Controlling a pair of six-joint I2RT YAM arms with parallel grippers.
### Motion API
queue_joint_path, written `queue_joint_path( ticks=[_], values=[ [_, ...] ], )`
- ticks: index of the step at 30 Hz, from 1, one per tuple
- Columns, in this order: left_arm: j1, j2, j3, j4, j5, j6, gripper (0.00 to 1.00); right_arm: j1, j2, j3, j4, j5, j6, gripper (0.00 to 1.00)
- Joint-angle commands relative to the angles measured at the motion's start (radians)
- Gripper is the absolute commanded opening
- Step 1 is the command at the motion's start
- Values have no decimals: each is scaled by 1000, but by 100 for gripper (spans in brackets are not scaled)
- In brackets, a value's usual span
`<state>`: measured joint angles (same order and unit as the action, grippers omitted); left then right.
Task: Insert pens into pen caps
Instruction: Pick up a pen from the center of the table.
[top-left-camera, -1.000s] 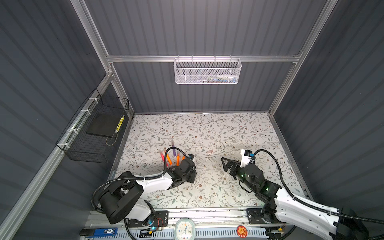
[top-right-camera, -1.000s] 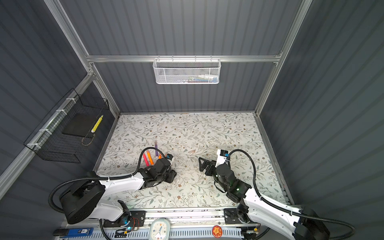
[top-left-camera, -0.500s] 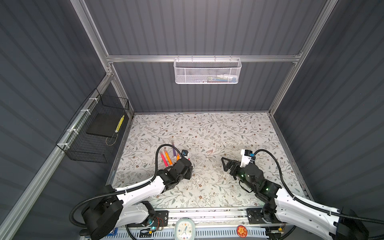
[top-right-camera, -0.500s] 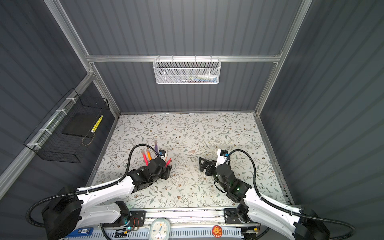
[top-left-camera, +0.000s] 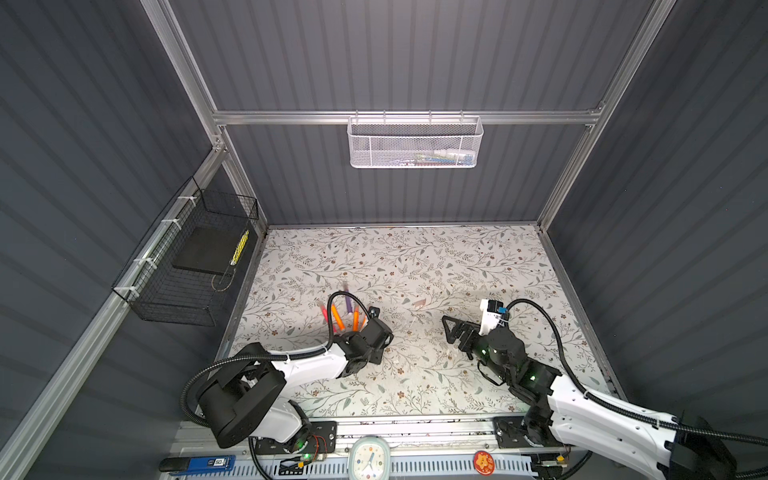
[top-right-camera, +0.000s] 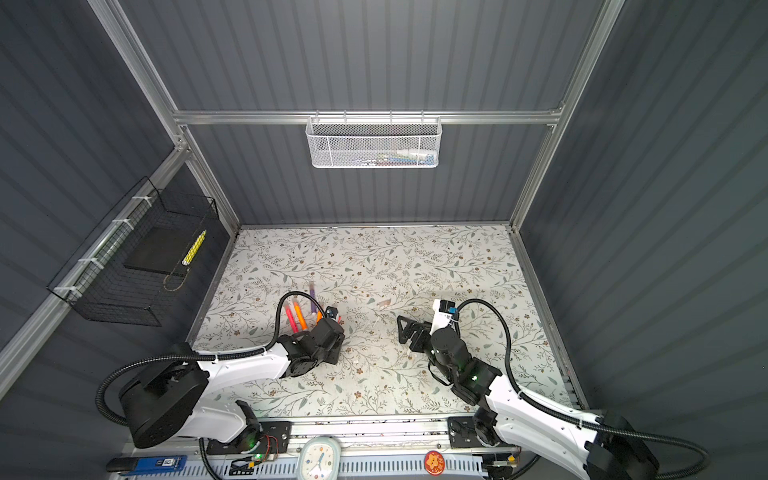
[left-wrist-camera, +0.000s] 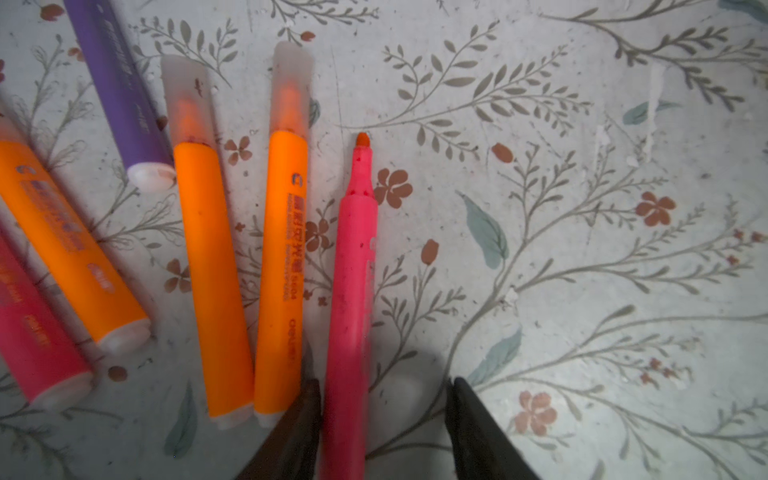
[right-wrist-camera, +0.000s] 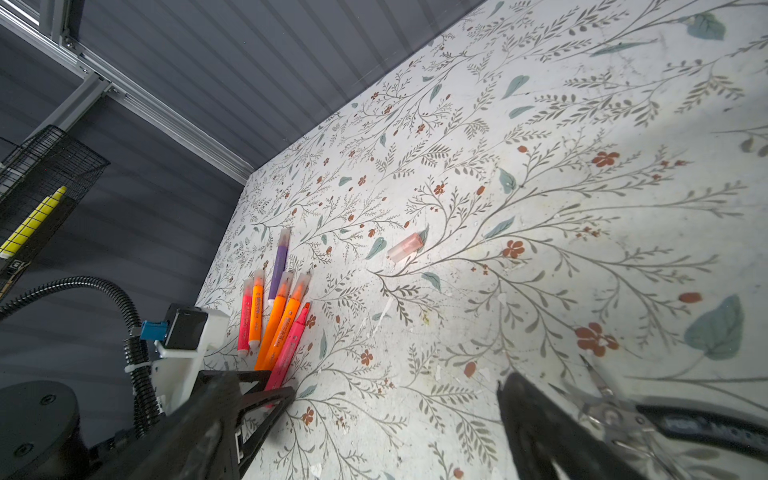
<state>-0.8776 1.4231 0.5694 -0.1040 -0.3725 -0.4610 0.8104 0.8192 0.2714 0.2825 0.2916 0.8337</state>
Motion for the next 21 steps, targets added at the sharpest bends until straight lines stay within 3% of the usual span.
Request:
queue_joint_path(
  ticks=[1, 10, 16, 21],
  values=[
    [-4, 1, 14, 19, 34, -7, 50, -3, -2, 15, 7, 4, -3, 99],
    [-4, 108, 50, 13, 21, -13, 49, -4, 0, 20, 0, 4, -7, 99],
    [-3, 126, 64, -5, 31, -13, 28, -4, -3, 18, -6, 3, -2, 99],
    [-3, 107, 50, 11, 35, -7, 17, -5, -3, 0, 23, 0, 5, 99]
  ],
)
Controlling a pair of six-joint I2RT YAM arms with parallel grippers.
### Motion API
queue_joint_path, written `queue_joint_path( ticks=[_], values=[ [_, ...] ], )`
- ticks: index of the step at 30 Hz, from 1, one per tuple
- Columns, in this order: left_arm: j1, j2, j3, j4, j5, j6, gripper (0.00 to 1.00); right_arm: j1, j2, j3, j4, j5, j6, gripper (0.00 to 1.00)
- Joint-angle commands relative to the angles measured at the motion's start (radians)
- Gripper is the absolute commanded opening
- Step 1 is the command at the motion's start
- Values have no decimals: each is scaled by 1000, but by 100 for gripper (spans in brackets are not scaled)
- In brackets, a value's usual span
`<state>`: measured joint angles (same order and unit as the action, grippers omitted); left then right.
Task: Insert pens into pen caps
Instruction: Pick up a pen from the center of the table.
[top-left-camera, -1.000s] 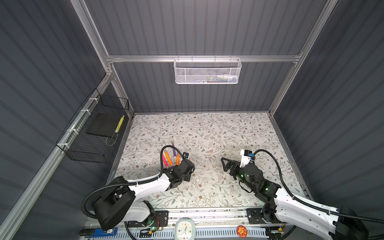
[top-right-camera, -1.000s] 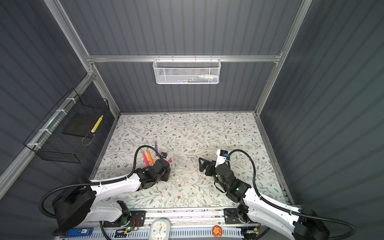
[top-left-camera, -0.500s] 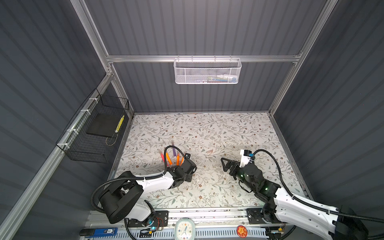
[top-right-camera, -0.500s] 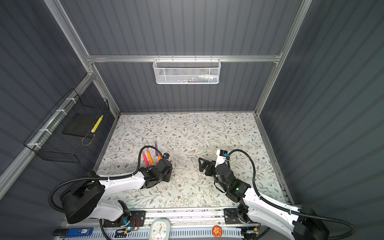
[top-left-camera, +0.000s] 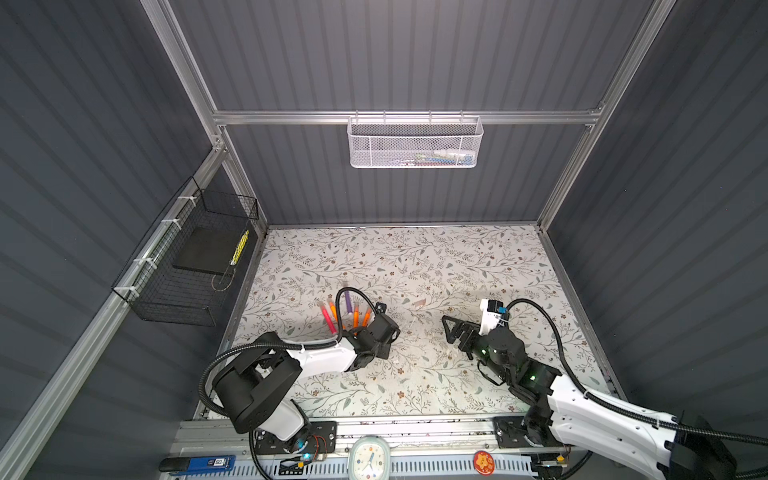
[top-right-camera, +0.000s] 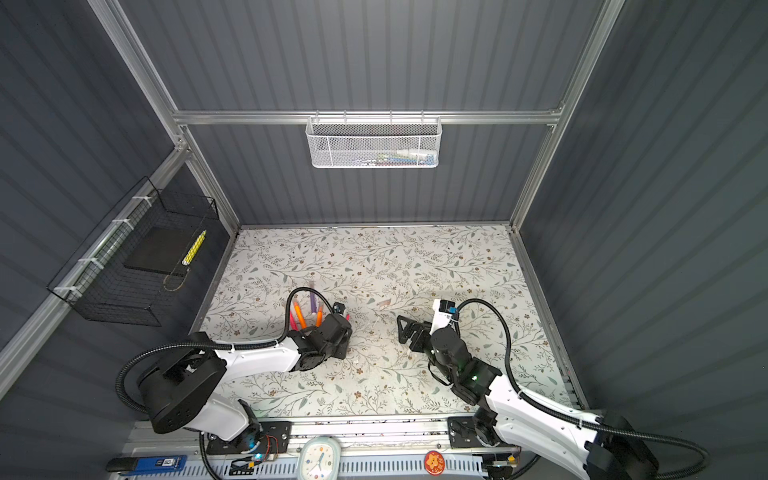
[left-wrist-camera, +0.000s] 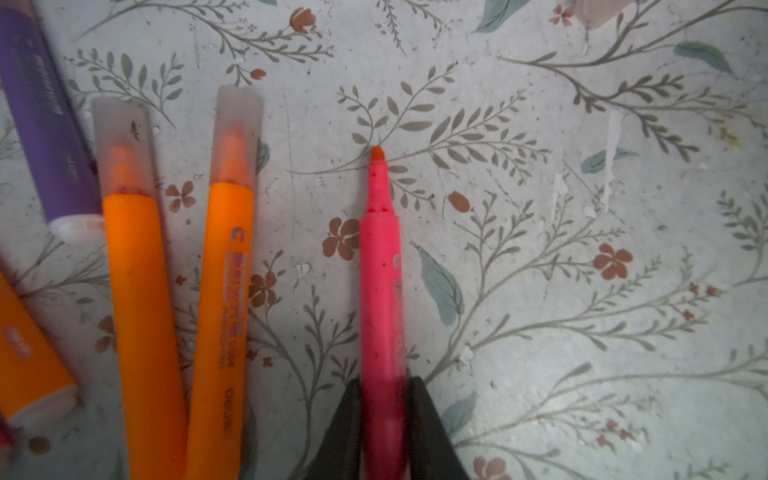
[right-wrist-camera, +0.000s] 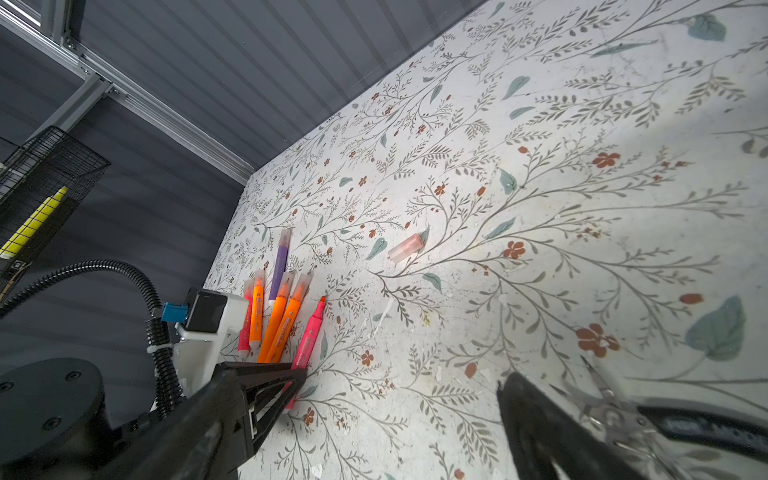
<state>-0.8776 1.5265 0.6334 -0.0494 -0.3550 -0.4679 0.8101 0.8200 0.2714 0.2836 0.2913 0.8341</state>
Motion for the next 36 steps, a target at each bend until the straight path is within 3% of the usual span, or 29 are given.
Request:
queue_joint_path(
  ticks=[1, 10, 16, 22, 27, 36],
  values=[
    [-4, 5, -13, -48, 19, -2, 16, -4, -1, -4, 30, -1, 9, 99],
    [-4, -17, -3, -28, 19, 3, 8, -3, 41, -1, 72, -41, 22, 99],
    [-4, -208, -40, 32, 70, 55, 1, 0, 105, 5, 149, -79, 59, 93],
    [-4, -361, -92, 105, 146, 93, 0, 71, 190, -47, 405, -51, 122, 92],
    [-4, -366, -110, 169, 205, 104, 0, 158, 292, -9, 533, -28, 86, 92],
    [-6, -345, -118, 265, 349, 101, 0, 177, 516, 78, 644, -99, 128, 90]
  ],
)
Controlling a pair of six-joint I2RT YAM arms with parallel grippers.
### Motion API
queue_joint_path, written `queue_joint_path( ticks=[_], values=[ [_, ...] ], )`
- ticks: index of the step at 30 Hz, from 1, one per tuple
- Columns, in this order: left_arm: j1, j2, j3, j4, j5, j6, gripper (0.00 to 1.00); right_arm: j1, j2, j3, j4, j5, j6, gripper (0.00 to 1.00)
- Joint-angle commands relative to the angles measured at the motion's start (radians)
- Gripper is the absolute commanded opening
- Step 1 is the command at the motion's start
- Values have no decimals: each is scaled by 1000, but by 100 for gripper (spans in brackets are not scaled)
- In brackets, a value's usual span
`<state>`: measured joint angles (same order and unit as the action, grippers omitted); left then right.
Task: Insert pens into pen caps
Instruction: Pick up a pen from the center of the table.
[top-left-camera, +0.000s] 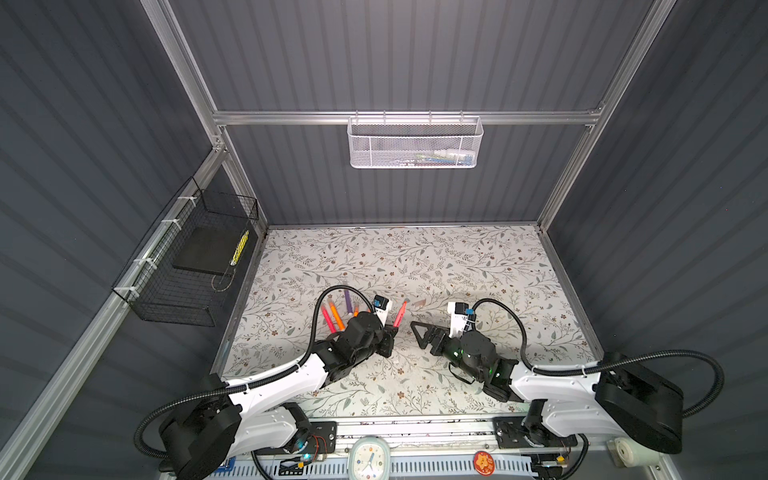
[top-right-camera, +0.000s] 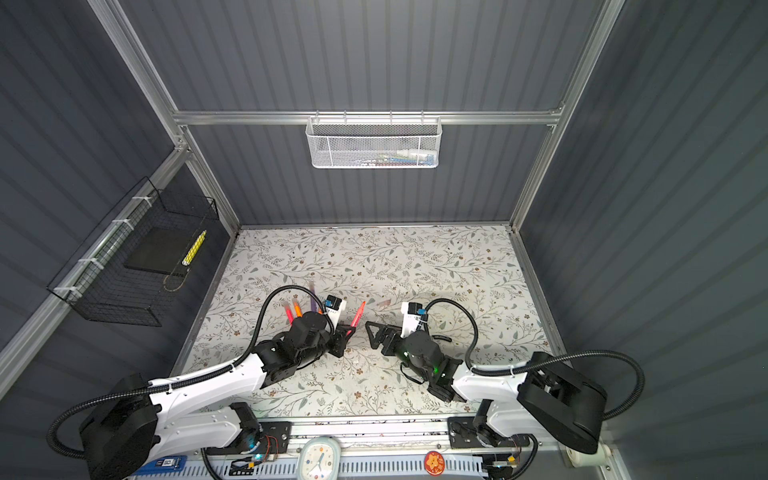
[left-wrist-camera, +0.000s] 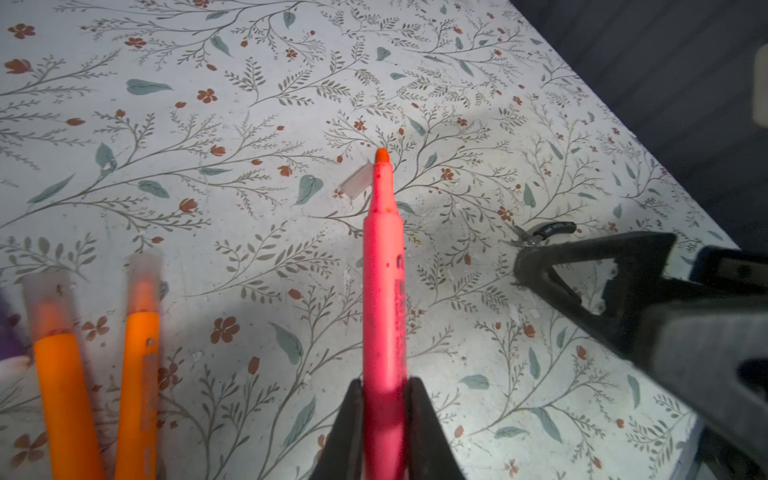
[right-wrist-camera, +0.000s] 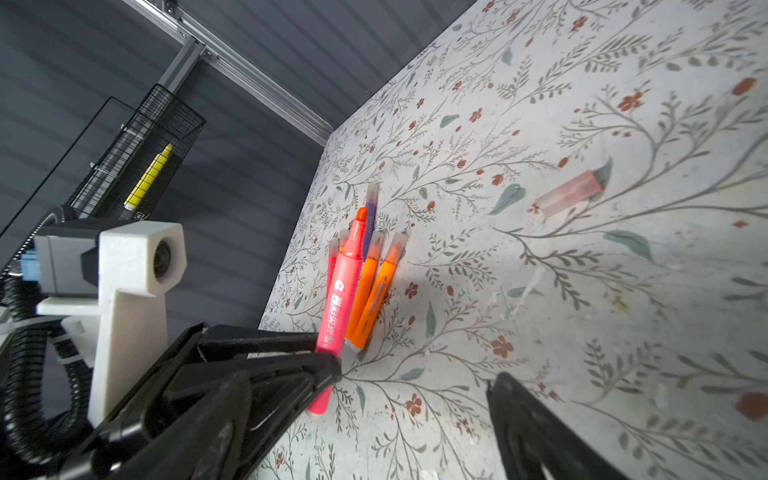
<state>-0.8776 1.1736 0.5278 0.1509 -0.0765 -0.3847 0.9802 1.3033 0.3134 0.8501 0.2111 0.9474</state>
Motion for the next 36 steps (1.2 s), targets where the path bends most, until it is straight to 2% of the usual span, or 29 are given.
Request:
queue_joint_path(
  ticks=[1, 5, 8, 13, 19, 28, 36],
  values=[
    [-5, 10, -14, 70, 78, 17, 0, 8, 46, 39, 93, -21, 20, 89],
    [-6, 8, -16, 69, 95, 15, 0, 8, 85, 58, 110, -22, 35, 85],
    [-5, -8, -25, 74, 100, 14, 0, 8, 93, 89, 57, -15, 33, 84],
    [-6, -32, -37, 77, 113, 15, 0, 8, 128, 100, 89, -16, 46, 82],
    [-6, -55, -44, 75, 123, 17, 0, 7, 137, 136, 43, -11, 30, 81],
    [-6, -63, -54, 101, 174, 17, 0, 6, 164, 185, 21, -3, 11, 62],
    [-6, -59, -58, 100, 178, 21, 0, 6, 158, 202, -5, 11, -5, 28]
  ],
)
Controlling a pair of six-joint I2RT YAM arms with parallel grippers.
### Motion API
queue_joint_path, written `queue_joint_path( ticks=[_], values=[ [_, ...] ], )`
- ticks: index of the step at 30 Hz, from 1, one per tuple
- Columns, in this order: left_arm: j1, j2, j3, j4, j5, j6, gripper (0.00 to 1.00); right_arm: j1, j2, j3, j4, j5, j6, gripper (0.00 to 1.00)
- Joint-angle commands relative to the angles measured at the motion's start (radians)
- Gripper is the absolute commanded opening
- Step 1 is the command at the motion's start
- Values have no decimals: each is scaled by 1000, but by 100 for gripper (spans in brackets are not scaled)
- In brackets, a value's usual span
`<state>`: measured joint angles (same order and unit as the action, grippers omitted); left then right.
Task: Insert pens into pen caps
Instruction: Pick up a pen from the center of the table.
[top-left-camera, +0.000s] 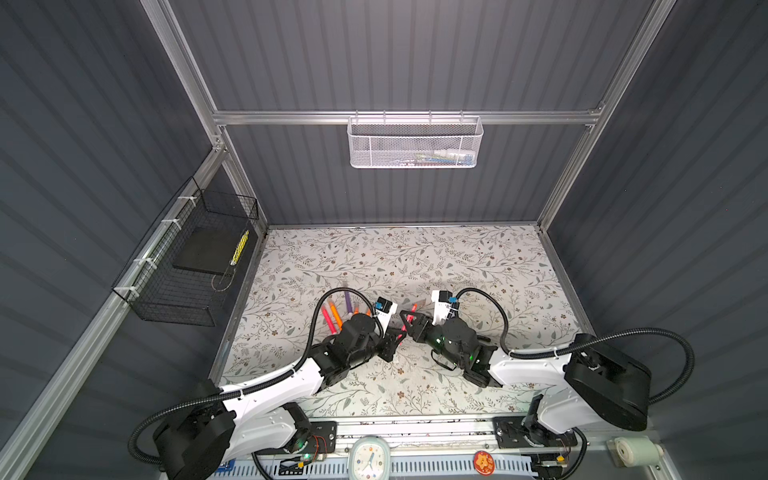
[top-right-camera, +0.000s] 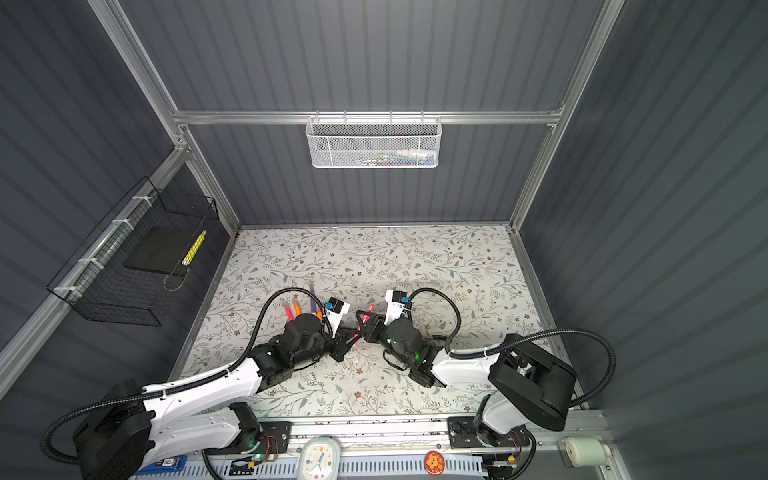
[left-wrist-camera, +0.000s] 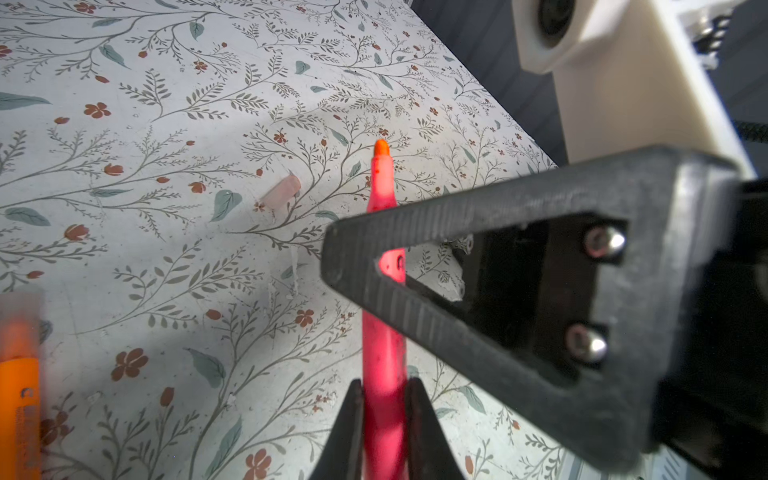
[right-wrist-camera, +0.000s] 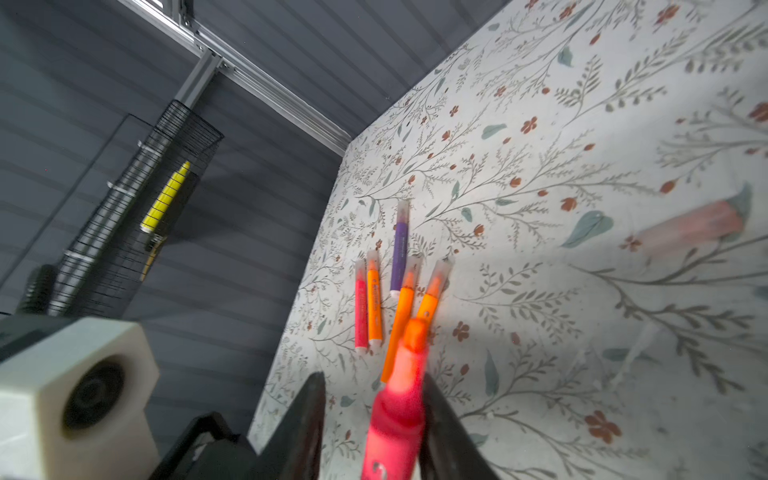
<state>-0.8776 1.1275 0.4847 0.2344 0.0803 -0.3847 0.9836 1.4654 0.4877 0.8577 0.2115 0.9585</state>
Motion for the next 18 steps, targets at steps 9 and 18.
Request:
queue_joint_path(
  ticks=[9, 18],
  values=[
    [-5, -29, -29, 23, 9, 21, 13, 9, -6, 31, -30, -1, -27, 0],
    [-6, 13, -9, 43, -6, 17, 34, 38, -13, 31, -29, -7, -32, 0]
  ],
)
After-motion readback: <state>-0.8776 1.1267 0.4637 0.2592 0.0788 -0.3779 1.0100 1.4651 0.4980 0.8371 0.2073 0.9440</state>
